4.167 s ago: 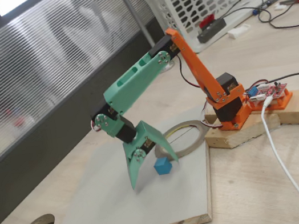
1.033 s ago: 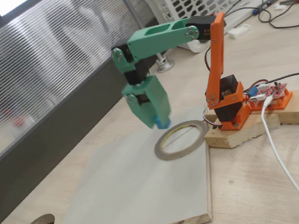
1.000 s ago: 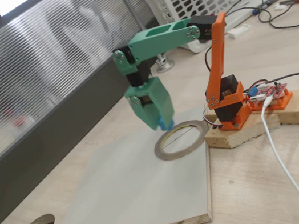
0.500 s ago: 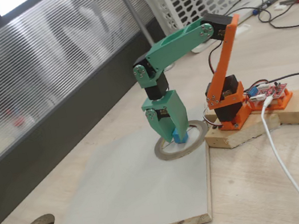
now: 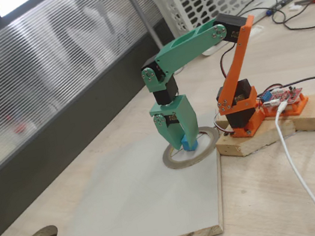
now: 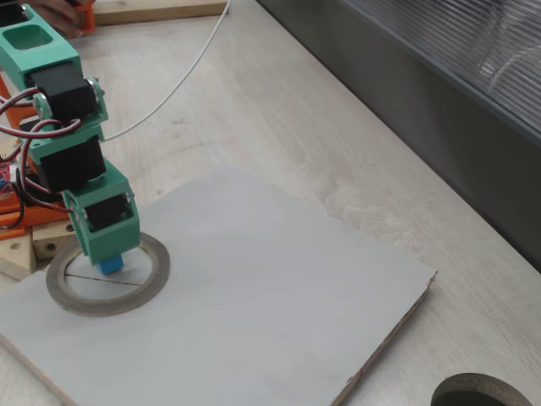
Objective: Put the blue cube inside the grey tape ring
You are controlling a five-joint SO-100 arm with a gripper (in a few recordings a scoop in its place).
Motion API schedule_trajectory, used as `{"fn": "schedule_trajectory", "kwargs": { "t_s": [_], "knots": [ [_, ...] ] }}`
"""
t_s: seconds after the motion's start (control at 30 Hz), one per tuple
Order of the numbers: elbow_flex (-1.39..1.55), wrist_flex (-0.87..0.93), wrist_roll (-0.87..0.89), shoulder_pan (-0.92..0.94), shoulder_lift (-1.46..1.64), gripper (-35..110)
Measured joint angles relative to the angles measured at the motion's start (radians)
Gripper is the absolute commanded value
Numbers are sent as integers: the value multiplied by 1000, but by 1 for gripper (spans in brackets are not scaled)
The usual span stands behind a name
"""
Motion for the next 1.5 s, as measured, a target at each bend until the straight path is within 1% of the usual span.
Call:
{"fn": "schedule_trajectory", "kwargs": {
  "t_s": [1.23,1.3,1.37,1.5],
  "knots": [
    [0,0,0,2,5,1],
    [0,0,0,2,5,3],
    [0,0,0,2,5,8],
    [0,0,-5,2,5,26]
  ]
}}
